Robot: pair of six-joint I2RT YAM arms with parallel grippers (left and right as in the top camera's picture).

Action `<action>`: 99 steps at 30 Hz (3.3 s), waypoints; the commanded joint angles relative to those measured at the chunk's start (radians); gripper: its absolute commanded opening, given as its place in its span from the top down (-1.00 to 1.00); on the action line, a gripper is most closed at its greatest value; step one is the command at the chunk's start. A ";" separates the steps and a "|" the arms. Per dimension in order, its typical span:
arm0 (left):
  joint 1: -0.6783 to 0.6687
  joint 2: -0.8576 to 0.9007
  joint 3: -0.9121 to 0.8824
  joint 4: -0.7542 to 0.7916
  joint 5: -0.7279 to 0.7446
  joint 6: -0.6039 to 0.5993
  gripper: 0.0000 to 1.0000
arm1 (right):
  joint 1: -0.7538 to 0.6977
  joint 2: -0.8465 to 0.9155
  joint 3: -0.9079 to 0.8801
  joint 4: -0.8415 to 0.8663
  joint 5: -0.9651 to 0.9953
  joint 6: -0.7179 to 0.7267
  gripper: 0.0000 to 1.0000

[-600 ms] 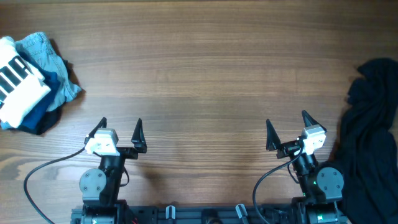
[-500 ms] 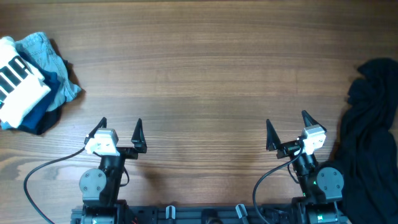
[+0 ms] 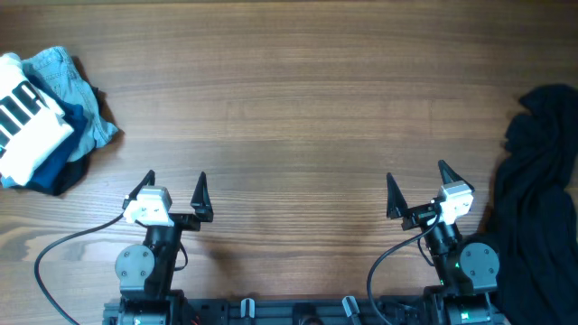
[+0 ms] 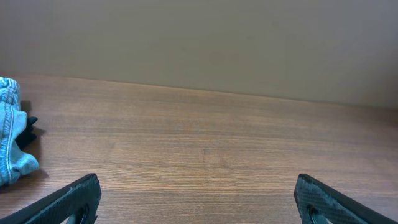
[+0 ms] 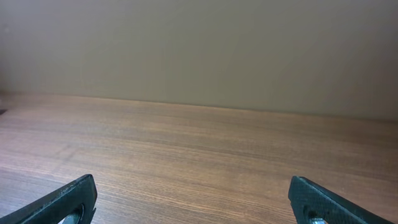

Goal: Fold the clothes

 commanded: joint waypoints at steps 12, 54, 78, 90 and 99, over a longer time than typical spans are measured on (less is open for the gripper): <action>0.007 -0.008 -0.004 -0.005 -0.002 0.019 -1.00 | 0.000 -0.006 -0.001 0.005 -0.020 0.013 -0.99; 0.007 0.570 0.482 -0.403 -0.025 -0.105 -1.00 | -0.001 0.780 0.627 -0.567 0.243 0.222 -0.99; 0.007 0.706 0.557 -0.478 0.032 -0.113 -1.00 | -0.588 1.425 0.647 -0.828 0.465 0.718 -0.21; 0.007 0.706 0.557 -0.425 0.032 -0.113 -1.00 | -0.356 1.435 0.706 -0.575 -0.417 0.226 0.91; 0.007 0.720 0.557 -0.398 0.032 -0.113 -1.00 | 0.190 1.436 0.707 0.079 -0.274 0.521 0.91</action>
